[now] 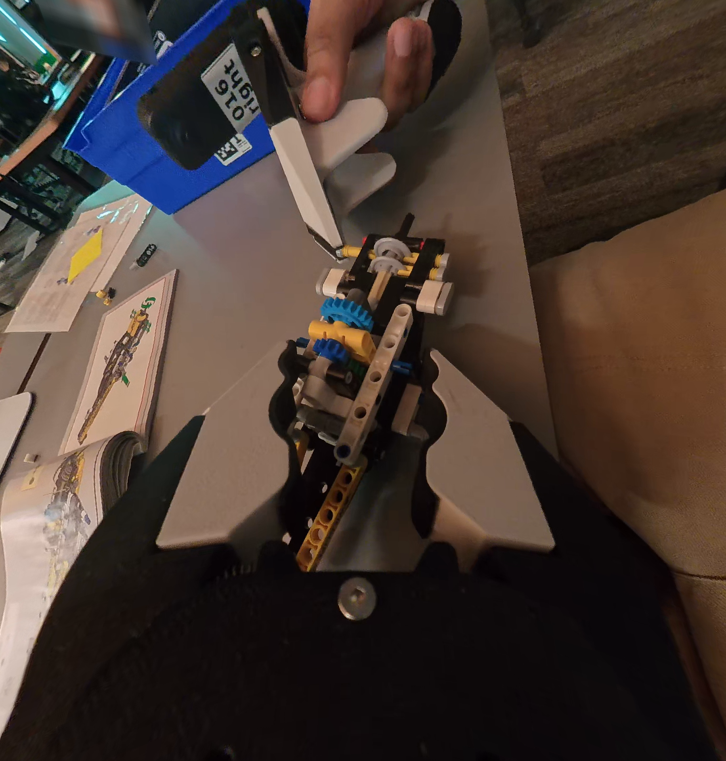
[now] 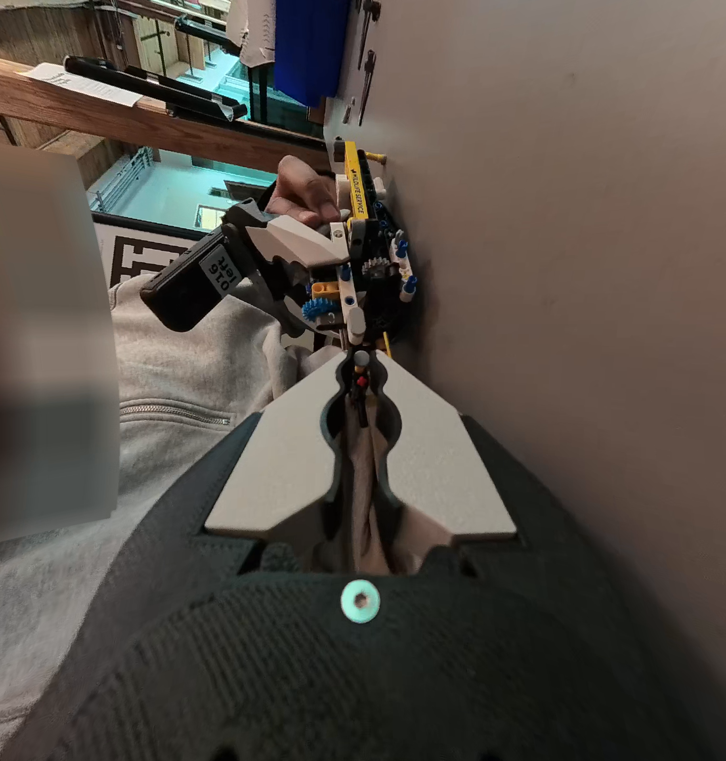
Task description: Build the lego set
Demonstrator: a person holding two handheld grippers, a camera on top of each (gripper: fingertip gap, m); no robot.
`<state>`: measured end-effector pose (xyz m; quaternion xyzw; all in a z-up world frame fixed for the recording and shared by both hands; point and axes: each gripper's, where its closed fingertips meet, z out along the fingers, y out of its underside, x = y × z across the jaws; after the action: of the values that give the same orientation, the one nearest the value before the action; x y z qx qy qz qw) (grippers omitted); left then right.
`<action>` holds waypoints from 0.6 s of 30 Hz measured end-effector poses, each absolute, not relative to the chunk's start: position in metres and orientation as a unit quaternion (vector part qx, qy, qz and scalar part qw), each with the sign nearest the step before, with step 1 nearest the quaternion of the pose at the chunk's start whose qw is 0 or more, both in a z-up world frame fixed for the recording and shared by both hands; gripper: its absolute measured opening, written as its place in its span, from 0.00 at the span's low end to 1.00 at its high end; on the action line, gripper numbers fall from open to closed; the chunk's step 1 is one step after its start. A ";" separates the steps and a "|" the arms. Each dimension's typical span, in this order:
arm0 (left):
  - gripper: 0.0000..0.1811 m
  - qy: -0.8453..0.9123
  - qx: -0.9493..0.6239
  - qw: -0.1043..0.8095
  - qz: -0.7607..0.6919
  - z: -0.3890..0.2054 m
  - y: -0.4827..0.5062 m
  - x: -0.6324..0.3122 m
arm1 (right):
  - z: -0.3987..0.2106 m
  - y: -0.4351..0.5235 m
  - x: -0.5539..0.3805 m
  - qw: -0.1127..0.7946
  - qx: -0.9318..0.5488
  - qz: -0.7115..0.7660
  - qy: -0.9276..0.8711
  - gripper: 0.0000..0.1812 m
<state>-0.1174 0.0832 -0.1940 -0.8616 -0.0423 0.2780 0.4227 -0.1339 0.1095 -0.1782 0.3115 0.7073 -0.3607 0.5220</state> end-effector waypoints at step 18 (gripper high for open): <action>0.33 -0.046 -0.865 0.421 0.270 -0.193 0.074 -0.119 | -0.171 0.114 -0.129 -0.093 0.017 -0.530 0.842 0.55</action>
<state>-0.1188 0.0743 -0.1932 -0.8650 -0.0465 0.2697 0.4205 -0.1294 0.1141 -0.1710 0.0173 0.8424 -0.5305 -0.0935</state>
